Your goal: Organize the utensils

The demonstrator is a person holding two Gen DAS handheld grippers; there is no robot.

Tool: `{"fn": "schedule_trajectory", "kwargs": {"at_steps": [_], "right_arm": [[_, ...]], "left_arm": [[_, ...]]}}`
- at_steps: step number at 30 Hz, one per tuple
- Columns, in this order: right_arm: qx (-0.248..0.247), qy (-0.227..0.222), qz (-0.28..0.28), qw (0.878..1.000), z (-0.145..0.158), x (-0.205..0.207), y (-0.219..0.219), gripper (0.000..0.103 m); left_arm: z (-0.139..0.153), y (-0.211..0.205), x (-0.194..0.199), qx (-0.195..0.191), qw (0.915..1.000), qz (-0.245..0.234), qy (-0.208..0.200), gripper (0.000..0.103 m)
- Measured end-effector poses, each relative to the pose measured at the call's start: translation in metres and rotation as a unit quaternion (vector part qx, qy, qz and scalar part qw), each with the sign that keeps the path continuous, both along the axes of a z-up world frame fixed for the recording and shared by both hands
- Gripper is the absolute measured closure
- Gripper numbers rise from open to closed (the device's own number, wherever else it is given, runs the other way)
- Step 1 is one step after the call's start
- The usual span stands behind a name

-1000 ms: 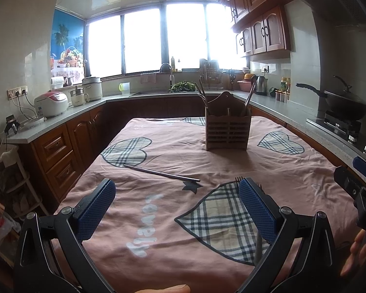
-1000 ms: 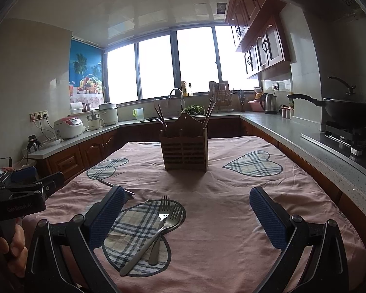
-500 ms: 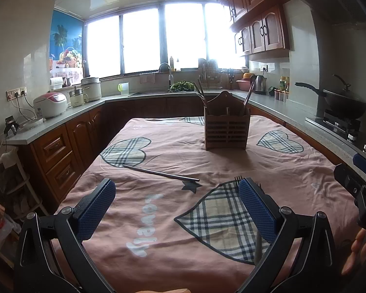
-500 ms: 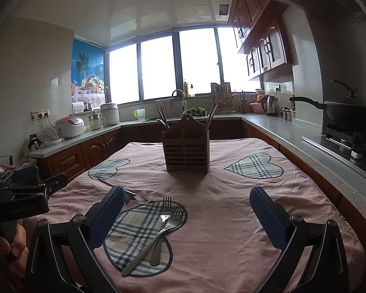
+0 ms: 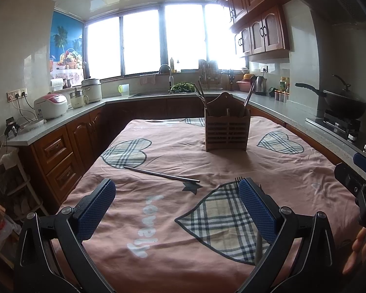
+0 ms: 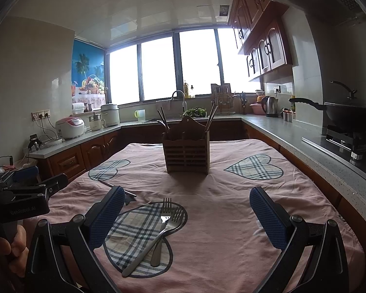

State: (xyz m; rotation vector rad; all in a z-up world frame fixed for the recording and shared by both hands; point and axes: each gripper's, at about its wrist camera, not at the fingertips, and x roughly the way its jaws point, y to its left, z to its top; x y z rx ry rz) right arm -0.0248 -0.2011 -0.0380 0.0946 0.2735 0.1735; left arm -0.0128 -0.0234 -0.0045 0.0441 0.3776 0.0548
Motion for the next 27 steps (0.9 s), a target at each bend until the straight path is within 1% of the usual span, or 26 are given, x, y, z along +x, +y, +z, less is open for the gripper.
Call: {"fn": "schedule_trajectory", "kwargs": {"at_steps": [17, 27], "right_arm": [[0.000, 0.002, -0.002, 1.000, 0.004, 0.004, -0.002, 0.000], [-0.001, 0.006, 0.001, 1.000, 0.002, 0.010, -0.002, 0.000]], "left_arm": [[0.001, 0.000, 0.001, -0.001, 1.0000, 0.000, 0.001, 0.000], [0.003, 0.002, 0.010, -0.002, 1.0000, -0.001, 0.005, 0.000]]}}
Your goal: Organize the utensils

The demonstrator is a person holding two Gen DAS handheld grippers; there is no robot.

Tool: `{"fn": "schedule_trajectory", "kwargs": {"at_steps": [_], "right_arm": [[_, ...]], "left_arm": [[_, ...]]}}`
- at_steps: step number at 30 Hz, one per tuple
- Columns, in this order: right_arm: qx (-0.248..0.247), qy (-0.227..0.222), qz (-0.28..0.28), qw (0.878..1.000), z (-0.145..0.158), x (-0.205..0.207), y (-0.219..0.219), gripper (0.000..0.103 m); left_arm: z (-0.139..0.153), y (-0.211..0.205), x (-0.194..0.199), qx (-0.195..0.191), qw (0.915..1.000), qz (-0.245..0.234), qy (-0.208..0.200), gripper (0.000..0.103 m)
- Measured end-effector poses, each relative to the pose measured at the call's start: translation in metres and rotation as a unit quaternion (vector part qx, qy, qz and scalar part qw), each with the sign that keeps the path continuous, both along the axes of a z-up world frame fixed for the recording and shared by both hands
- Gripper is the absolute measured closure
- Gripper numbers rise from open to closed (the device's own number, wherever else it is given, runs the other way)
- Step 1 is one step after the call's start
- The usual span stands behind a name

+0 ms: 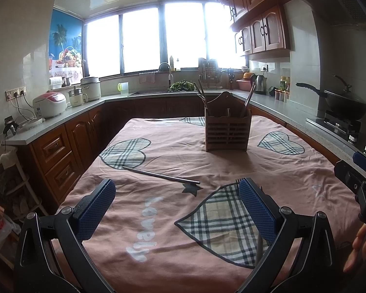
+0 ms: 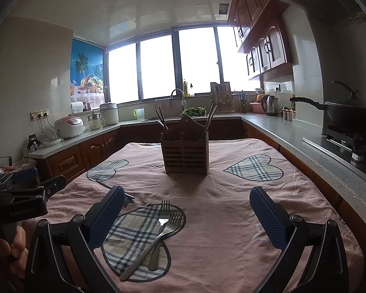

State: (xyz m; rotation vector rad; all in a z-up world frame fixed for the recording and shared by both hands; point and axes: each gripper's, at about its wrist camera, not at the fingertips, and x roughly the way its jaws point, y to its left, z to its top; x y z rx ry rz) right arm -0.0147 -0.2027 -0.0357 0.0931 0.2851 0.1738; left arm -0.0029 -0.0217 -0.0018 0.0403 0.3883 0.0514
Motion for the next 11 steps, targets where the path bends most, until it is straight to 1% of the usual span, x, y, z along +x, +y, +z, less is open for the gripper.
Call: {"fn": "schedule_trajectory", "kwargs": {"at_steps": [5, 11], "right_arm": [[0.000, 0.005, 0.000, 1.000, -0.002, 0.006, -0.001, 0.000], [-0.002, 0.023, 0.002, 1.000, -0.005, 0.022, 0.001, 0.000]], "left_arm": [[0.000, 0.000, 0.005, -0.001, 1.0000, -0.003, 0.002, 0.000], [-0.001, -0.002, 0.016, -0.007, 0.9999, -0.009, 0.009, 0.000]]}}
